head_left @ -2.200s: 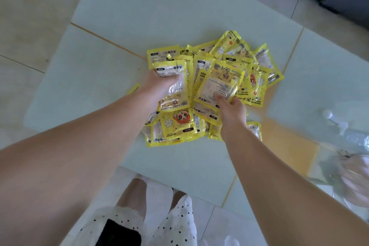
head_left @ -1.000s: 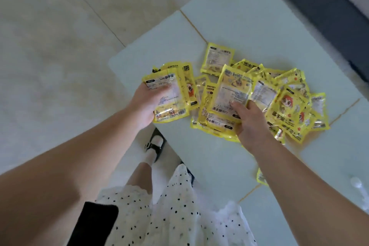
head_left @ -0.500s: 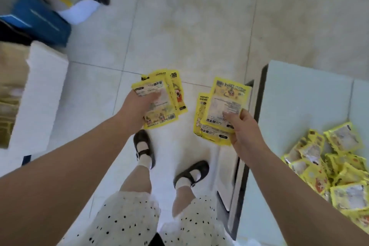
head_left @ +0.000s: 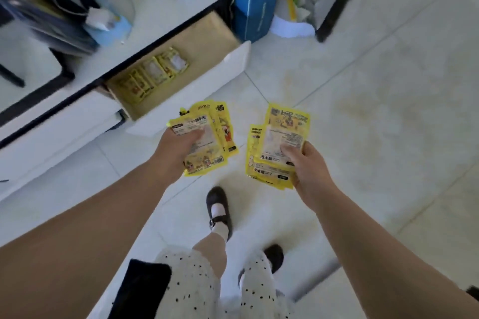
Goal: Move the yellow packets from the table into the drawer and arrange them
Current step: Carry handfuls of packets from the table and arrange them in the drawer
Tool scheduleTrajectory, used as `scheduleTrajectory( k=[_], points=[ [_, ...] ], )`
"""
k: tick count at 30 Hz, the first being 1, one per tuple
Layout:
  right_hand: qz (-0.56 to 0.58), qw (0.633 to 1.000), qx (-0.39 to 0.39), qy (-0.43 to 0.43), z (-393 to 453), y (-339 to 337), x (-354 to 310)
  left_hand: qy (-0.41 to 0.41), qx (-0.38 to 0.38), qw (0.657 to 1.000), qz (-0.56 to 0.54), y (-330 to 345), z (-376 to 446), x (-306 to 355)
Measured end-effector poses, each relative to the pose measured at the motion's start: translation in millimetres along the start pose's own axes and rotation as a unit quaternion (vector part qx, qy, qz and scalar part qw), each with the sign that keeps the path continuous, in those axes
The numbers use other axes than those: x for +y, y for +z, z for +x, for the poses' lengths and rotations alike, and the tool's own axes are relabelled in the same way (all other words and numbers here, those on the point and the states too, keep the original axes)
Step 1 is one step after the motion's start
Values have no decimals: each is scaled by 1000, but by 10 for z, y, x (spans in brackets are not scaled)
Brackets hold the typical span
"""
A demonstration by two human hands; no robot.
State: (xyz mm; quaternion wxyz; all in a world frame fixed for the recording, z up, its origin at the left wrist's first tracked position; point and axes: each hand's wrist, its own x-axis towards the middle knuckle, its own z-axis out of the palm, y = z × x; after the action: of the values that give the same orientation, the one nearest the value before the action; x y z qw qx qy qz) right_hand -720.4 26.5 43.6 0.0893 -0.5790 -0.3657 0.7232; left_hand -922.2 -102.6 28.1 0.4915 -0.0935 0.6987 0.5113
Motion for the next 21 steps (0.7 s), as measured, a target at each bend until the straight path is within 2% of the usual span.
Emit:
scheduleTrajectory(
  k=[2, 9, 17, 21],
  points=[
    [-58, 998, -31, -4, 269, 444, -156, -4, 39, 998, -42, -351, 192, 173],
    [-134, 987, -84, 9, 1050, 1341, -493, -29, 130, 983, -124, -951, 741, 383],
    [-208, 968, -132, 38, 2222, 2030, -940, -57, 197, 961, -185, -1052, 1683, 659],
    [-204, 967, -139, 55, 2885, 2330, -1011, -75, 213, 945, -235, -1014, 2288, 670]
  ],
)
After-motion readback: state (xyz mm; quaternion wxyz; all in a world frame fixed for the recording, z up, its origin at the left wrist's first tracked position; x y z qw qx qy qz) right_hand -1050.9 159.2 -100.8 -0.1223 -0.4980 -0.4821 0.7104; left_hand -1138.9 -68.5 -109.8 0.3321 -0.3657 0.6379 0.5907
